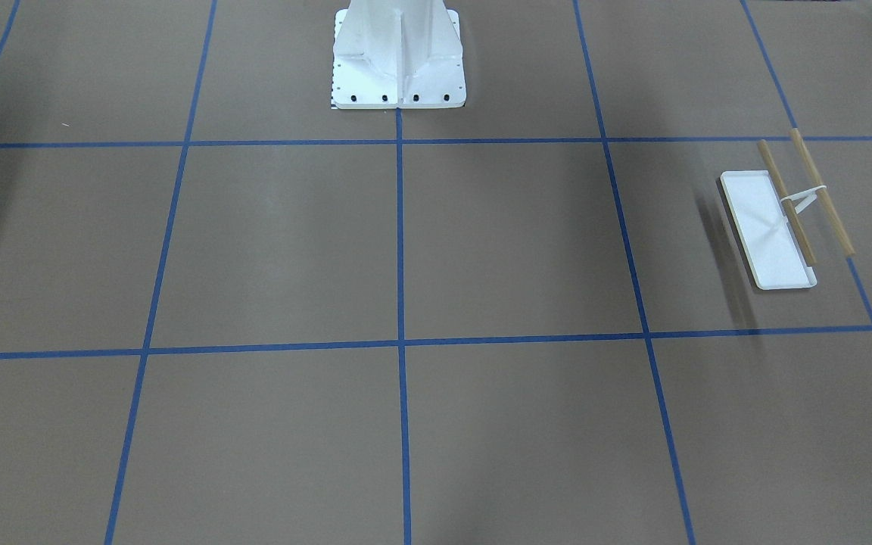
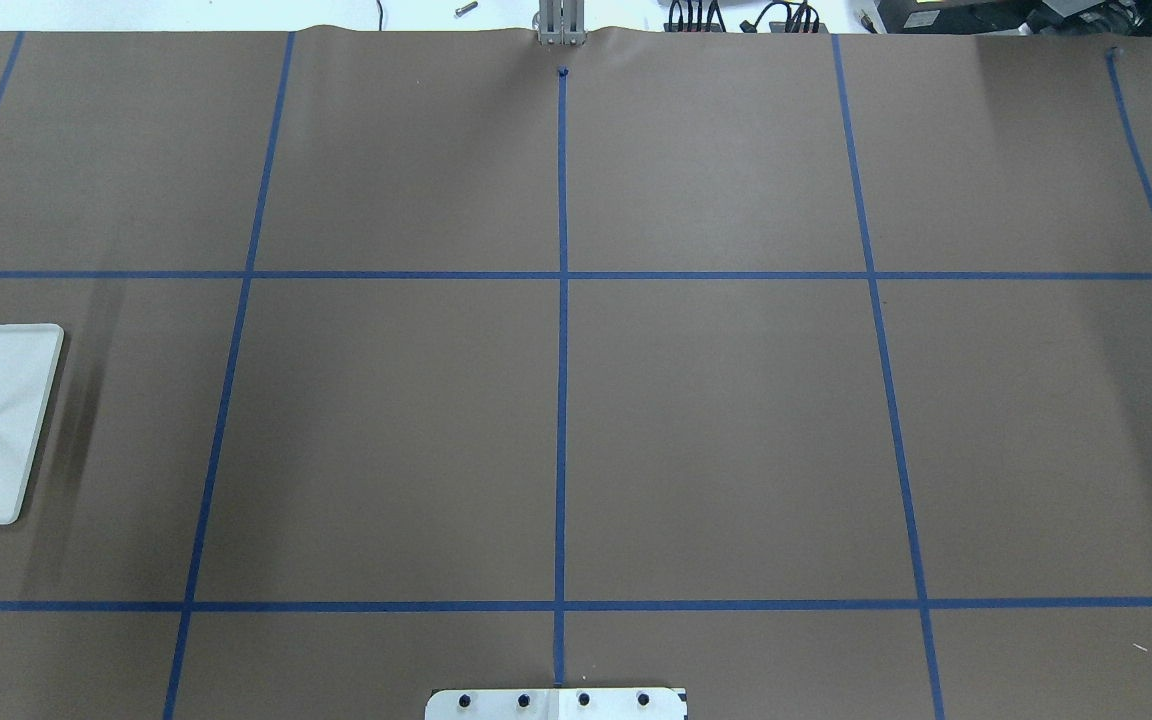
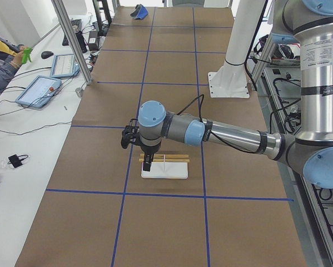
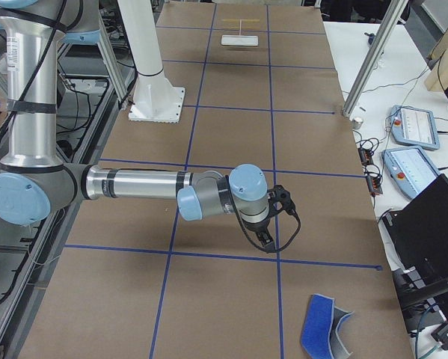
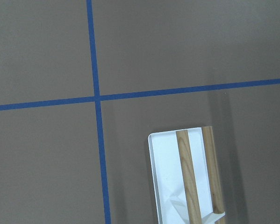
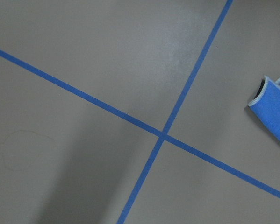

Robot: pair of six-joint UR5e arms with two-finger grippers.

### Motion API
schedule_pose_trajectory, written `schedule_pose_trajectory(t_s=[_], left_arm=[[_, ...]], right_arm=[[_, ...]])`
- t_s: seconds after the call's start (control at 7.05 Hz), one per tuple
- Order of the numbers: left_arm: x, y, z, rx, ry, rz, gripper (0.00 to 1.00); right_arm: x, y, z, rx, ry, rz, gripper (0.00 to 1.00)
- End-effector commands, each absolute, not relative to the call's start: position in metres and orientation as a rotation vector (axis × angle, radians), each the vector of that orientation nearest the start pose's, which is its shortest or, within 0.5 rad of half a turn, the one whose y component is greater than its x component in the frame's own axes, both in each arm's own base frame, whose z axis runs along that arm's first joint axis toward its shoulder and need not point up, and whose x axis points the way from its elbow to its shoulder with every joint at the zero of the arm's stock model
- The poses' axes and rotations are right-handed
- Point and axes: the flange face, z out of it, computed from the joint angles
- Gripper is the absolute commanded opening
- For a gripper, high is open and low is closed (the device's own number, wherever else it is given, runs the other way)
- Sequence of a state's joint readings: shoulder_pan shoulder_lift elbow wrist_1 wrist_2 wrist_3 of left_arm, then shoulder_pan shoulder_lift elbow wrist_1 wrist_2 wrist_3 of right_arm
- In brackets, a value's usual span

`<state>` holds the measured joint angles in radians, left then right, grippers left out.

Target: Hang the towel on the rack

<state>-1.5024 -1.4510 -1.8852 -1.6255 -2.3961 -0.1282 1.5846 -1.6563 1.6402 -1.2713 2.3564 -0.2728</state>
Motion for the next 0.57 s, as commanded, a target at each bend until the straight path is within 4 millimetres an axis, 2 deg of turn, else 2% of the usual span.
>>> schedule_pose_trajectory(t_s=[0.0, 0.14, 0.43], left_arm=[[-0.029, -0.454, 0.552, 0.148, 0.839, 0.044, 0.98], [-0.028, -0.454, 0.553, 0.143, 0.841, 0.043, 0.98], [-0.027, -0.454, 0.553, 0.141, 0.841, 0.044, 0.98]], right_arm=[[0.075, -0.486, 0.660, 0.412, -0.673, -0.360, 1.00], [0.076, -0.488, 0.684, 0.435, -0.644, -0.364, 1.00], [0.083, -0.577, 0.701, 0.421, -0.566, -0.344, 1.00]])
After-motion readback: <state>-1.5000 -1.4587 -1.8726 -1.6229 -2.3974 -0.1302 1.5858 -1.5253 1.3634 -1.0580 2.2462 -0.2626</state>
